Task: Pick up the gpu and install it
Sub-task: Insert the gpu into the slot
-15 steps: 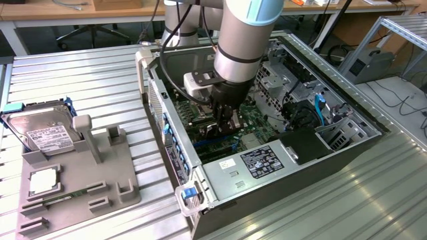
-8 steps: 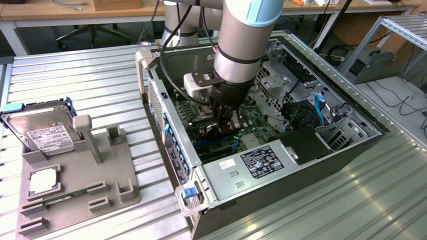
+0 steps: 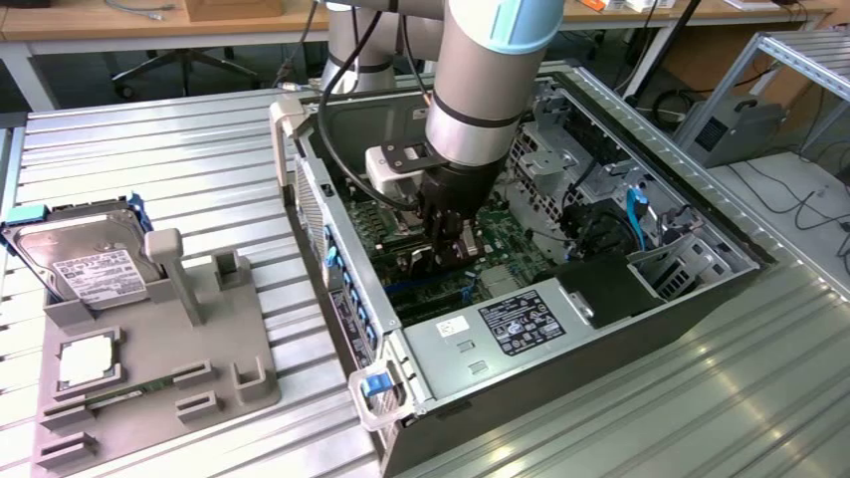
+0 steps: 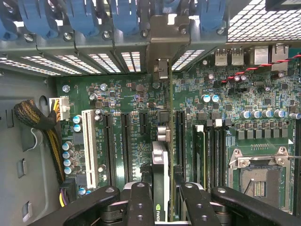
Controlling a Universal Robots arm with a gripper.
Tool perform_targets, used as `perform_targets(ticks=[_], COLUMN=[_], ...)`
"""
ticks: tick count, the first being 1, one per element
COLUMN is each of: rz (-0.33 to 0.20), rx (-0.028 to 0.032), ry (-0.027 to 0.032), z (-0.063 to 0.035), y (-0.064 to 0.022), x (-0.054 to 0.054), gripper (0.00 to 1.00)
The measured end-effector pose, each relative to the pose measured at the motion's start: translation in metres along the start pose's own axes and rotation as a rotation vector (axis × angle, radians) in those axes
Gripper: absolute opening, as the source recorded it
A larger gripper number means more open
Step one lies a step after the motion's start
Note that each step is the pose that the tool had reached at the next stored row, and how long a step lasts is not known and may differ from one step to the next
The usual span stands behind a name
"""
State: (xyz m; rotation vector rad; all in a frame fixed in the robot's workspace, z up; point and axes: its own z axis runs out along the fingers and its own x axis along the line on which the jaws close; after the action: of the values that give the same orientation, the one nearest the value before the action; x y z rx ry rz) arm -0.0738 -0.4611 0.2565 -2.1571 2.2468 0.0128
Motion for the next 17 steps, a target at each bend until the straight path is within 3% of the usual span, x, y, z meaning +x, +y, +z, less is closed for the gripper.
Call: perform_targets(ticks=[12,17], rz=[0.0,-0.001], rx=[0.0003,0.0002], ry=[-0.0006,-0.0039], z=[-0.0016,-0.0015], y=[-0.0001,0.0], x=[-0.0001,-0.0001], gripper=[0.27,0.27])
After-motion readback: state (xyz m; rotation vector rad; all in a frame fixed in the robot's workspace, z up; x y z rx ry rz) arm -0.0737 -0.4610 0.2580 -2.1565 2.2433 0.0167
